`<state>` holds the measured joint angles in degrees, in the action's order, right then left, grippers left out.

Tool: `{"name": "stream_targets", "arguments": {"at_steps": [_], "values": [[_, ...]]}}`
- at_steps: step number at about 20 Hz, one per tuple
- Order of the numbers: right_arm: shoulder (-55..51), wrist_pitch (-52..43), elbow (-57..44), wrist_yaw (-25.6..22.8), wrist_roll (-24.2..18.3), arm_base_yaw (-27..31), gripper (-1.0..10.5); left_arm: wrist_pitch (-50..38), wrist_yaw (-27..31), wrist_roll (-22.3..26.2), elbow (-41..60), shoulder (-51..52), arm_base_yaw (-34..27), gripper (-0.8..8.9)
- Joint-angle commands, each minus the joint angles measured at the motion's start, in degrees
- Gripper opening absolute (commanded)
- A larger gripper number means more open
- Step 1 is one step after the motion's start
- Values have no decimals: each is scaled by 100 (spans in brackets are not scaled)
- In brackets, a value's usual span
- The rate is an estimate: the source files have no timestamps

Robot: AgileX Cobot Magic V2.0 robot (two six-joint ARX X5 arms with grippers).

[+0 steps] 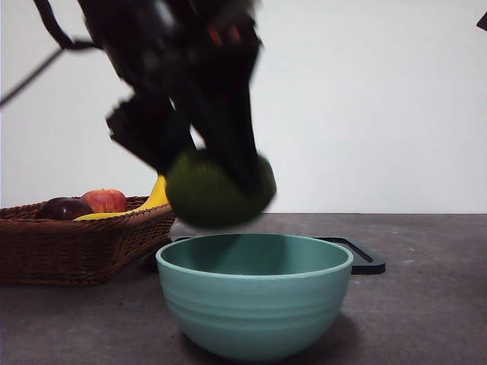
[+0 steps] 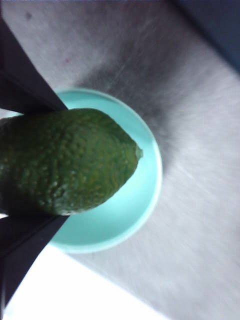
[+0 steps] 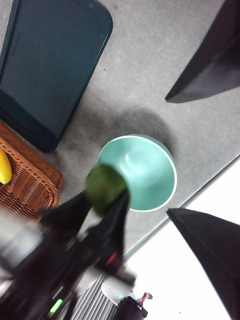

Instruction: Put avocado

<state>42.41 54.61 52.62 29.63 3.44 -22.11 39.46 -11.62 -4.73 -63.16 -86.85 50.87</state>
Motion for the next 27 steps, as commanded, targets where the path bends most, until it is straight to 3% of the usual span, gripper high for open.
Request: {"name": "stream_targets", "arguments": {"at_steps": [1,14,20,22,27], "values": [[33,-50,96,-9,37,-31,339,-232,181,133,-98,-337,177,175],[33,-52,96,-7,37,-31,339,-474,367,173,-98,-909,409,192],[33,-52,96,-7,37,-33,339,-452,367,168,-98,-909,428,275],[33,-52,96,-7,37,-31,339,-431,367,168,-98,-909,435,352],[33,-52,96,-7,37,-31,339,-435,365,90,-98,-909,433,355]]}}
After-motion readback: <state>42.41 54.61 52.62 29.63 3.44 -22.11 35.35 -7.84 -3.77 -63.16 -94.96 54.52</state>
